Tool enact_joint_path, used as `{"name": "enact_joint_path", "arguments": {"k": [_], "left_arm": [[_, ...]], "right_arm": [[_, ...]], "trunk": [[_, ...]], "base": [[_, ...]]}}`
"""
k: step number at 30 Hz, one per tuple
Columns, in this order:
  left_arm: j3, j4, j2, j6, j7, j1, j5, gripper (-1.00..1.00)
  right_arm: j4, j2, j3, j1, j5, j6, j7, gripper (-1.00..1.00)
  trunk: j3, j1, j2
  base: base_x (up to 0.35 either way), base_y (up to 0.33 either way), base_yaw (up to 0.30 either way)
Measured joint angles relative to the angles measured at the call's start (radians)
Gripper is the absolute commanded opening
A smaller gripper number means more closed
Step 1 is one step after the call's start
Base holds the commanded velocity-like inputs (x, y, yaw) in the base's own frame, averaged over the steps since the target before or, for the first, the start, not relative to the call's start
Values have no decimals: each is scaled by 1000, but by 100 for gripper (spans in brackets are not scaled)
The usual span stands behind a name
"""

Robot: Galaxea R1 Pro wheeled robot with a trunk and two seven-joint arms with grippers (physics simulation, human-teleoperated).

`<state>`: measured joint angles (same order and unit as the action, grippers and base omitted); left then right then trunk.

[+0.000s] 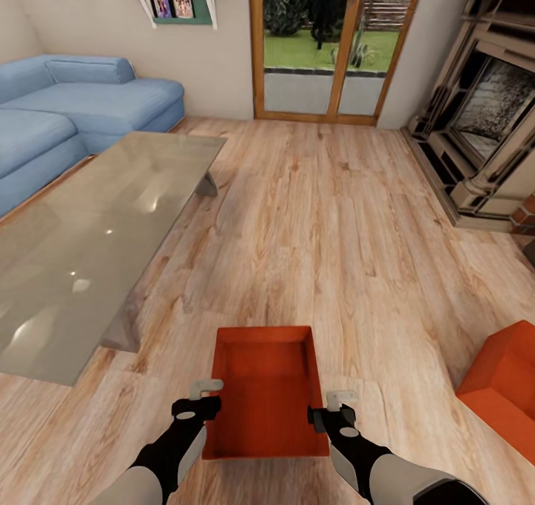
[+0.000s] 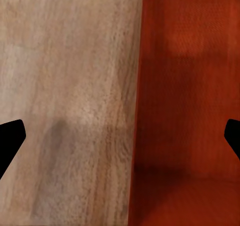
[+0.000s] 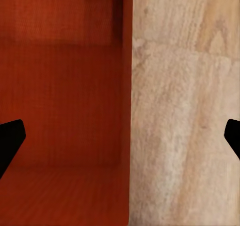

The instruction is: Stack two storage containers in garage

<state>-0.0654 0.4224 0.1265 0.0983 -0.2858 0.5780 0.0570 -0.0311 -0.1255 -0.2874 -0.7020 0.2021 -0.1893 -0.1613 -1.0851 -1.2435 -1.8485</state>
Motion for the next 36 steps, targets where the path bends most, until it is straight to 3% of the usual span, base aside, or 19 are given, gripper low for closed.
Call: {"name": "enact_joint_path", "arguments": {"k": [36], "left_arm": [[0,1,2,1,-5,0,1,100]], "right_arm": [[0,0,1,0,0,0,0,100]], "trunk": [[-113,-138,-252]], "base": [[0,0,0]]}}
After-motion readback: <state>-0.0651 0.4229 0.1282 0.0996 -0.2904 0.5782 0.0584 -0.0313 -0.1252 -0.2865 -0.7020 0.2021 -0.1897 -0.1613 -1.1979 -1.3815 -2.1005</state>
